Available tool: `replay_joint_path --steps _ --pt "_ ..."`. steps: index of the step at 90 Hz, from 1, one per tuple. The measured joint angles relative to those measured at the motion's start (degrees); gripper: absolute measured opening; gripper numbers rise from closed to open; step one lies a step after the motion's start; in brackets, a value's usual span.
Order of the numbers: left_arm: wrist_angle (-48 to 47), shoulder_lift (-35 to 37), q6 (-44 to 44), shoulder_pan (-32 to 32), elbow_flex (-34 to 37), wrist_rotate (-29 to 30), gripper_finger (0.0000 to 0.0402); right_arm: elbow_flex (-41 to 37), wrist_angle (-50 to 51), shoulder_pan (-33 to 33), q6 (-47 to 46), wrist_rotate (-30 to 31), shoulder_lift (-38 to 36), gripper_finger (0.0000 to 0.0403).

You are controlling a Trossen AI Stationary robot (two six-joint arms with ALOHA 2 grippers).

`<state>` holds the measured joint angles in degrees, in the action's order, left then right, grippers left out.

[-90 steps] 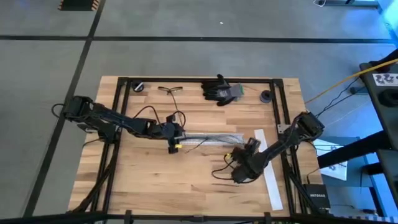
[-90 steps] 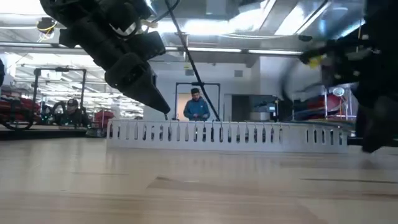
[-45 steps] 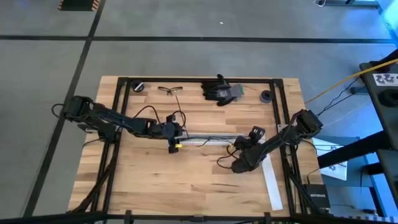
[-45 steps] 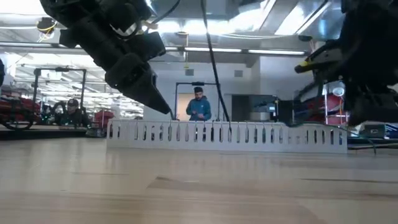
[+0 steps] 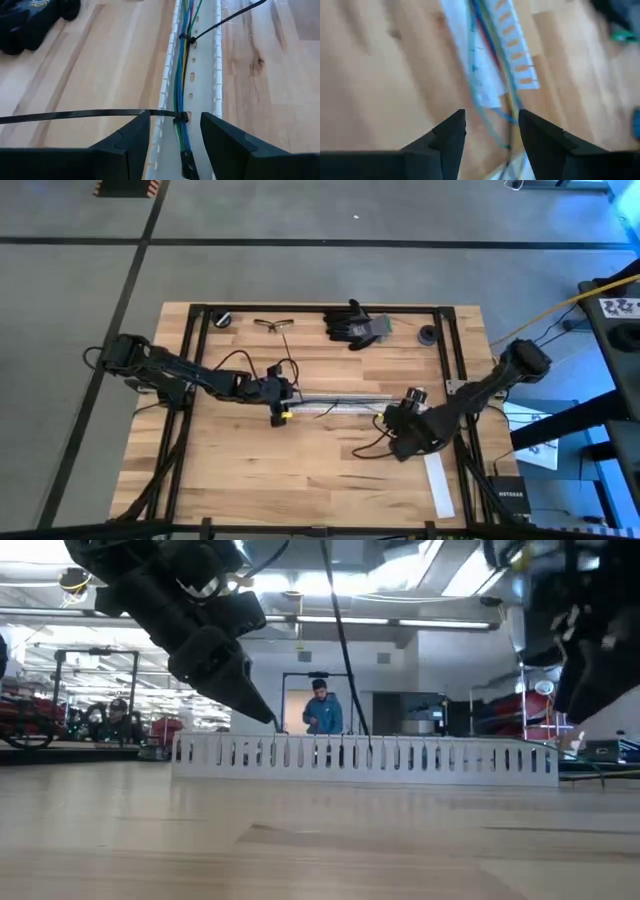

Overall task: Ziptie cables
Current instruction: Put the wrapped cables into the white cable duct

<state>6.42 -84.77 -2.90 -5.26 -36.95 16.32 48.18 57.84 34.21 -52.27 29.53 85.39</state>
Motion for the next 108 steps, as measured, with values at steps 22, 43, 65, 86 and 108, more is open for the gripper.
replay_joint_path --steps 22,43,65,86,108 --pt "-0.3 0.0 0.1 0.0 0.0 0.0 0.0159 -9.5 -10.5 0.3 -0.8 1.7 0.8 0.017" --pt "-0.1 0.0 0.5 0.1 0.0 0.2 0.0159 -11.8 -11.9 0.3 -2.4 1.7 0.8 0.0068" --pt "-0.2 0.0 1.4 0.1 0.0 0.2 0.0159 -6.1 0.8 0.3 -3.5 3.3 -0.1 0.0008" --pt "-0.2 0.0 1.4 0.1 0.0 0.2 0.0159 -8.6 1.5 -0.5 -4.8 5.5 -0.9 0.0002" --pt "-0.2 0.0 1.2 0.0 0.0 0.2 0.0159 -15.8 -14.7 -2.1 -3.4 3.7 -0.9 0.0008"
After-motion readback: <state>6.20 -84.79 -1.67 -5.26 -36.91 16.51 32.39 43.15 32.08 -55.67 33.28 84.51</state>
